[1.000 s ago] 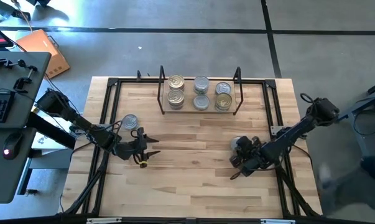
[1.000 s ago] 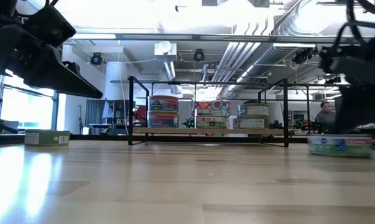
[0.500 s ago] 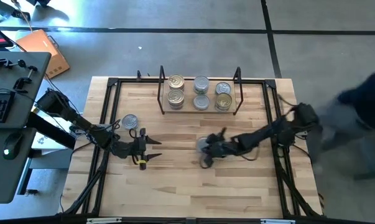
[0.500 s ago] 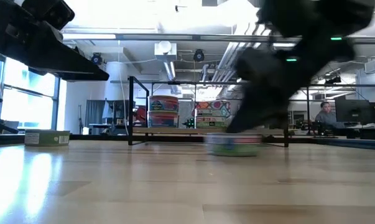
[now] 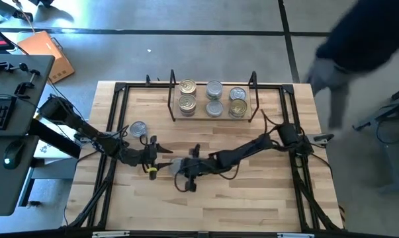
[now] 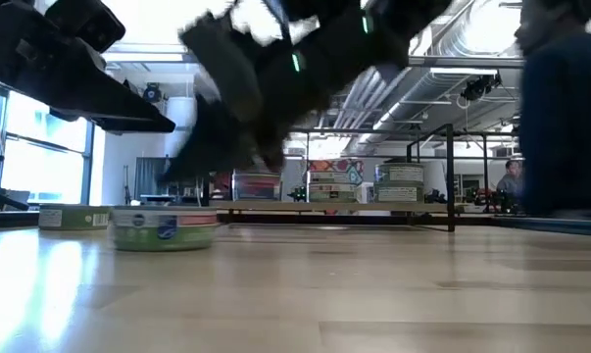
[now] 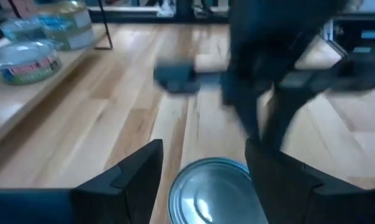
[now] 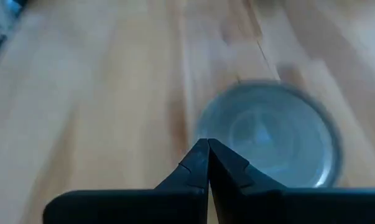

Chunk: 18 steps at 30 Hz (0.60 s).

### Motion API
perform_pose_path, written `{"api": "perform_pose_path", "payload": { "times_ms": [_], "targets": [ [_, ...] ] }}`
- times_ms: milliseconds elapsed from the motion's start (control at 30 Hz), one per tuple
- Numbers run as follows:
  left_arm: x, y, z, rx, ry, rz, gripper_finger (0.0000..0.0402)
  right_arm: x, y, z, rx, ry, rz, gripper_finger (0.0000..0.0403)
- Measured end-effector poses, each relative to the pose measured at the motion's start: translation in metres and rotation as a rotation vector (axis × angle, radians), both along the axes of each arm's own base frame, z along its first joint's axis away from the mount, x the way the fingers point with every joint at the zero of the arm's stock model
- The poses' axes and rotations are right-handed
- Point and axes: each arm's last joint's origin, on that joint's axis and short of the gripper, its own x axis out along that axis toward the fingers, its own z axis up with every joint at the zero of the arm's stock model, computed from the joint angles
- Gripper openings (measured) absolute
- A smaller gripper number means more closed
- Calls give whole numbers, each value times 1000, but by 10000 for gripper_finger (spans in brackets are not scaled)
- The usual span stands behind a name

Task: Stack canned seafood by type on shelf
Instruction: Stack the green tuna can on top of the green tuna can on the shelf

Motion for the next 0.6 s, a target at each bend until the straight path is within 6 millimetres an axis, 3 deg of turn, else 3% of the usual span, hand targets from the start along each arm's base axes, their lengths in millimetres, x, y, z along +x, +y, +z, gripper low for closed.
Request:
{"api": "perform_pose_path", "payload": {
  "times_ms": [167,400,600],
  "targets": [
    [2,4,-12,-5,85,14,218,3,13,30,-38,-80,36,0],
    [10,15,-36,-45,214,58,184,-2,22,27,-34,-42,36,0],
    [14,21,-44,-73,260,63,138,-5,20,23,-43,-2,23,0]
  ]
}}
